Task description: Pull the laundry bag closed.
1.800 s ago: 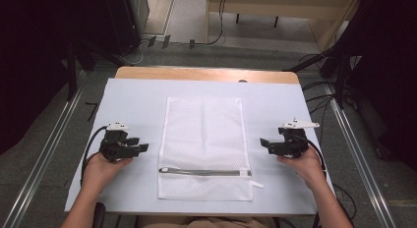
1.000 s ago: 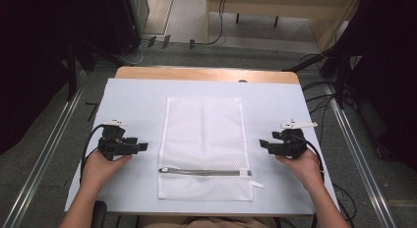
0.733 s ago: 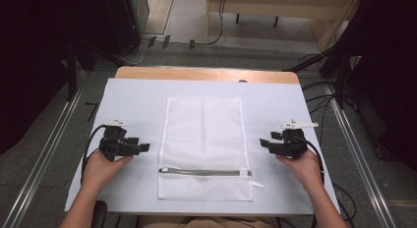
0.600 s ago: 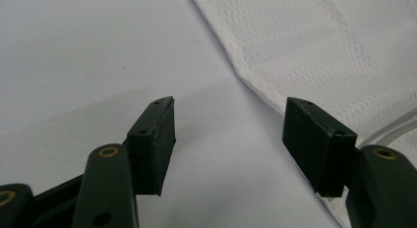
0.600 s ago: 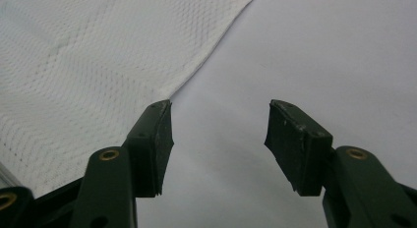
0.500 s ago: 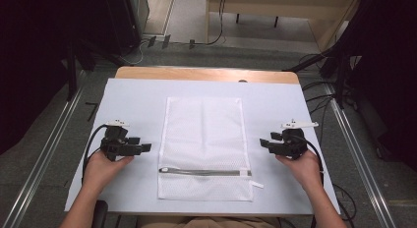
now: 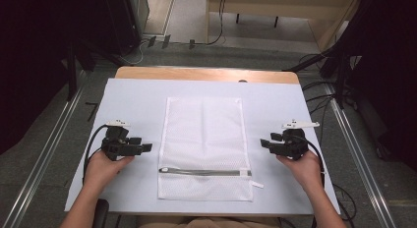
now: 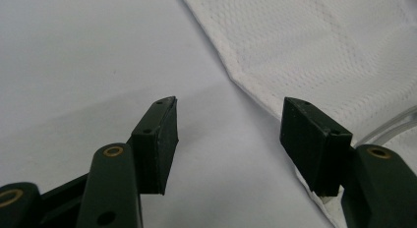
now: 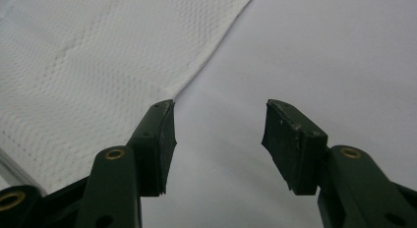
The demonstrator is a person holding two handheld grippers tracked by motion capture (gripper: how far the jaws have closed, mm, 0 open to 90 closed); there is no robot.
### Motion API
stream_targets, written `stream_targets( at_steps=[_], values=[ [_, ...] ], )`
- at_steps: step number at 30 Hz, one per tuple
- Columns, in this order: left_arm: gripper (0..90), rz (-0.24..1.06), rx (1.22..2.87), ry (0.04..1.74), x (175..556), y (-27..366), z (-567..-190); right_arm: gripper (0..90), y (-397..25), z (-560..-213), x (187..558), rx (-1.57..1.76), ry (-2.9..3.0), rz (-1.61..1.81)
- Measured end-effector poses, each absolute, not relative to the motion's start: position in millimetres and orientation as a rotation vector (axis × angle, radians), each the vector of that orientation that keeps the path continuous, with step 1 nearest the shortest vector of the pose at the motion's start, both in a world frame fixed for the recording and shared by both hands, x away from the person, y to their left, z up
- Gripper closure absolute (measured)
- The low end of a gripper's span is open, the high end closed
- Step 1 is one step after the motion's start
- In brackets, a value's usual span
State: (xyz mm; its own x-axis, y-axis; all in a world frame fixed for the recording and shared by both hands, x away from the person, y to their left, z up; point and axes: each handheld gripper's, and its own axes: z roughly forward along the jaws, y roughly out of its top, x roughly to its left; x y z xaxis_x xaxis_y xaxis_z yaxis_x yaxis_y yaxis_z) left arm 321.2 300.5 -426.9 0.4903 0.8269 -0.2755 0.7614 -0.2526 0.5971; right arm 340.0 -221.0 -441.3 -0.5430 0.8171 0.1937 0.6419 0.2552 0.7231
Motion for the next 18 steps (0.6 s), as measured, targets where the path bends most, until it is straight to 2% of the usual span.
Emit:
stream_targets(
  at_steps=[6,9,18],
  values=[
    [39.2,0.07,2.046,1.27,315,302,-427,47.5,-213,-435,336,1.328,2.346,1.181],
    [39.3,0.093,2.059,1.255,312,301,-425,48.3,-209,-432,332,1.305,2.356,1.182],
    [39.0,0.112,2.031,1.253,313,304,-423,61.2,-191,-425,322,1.253,2.422,1.215]
  ],
)
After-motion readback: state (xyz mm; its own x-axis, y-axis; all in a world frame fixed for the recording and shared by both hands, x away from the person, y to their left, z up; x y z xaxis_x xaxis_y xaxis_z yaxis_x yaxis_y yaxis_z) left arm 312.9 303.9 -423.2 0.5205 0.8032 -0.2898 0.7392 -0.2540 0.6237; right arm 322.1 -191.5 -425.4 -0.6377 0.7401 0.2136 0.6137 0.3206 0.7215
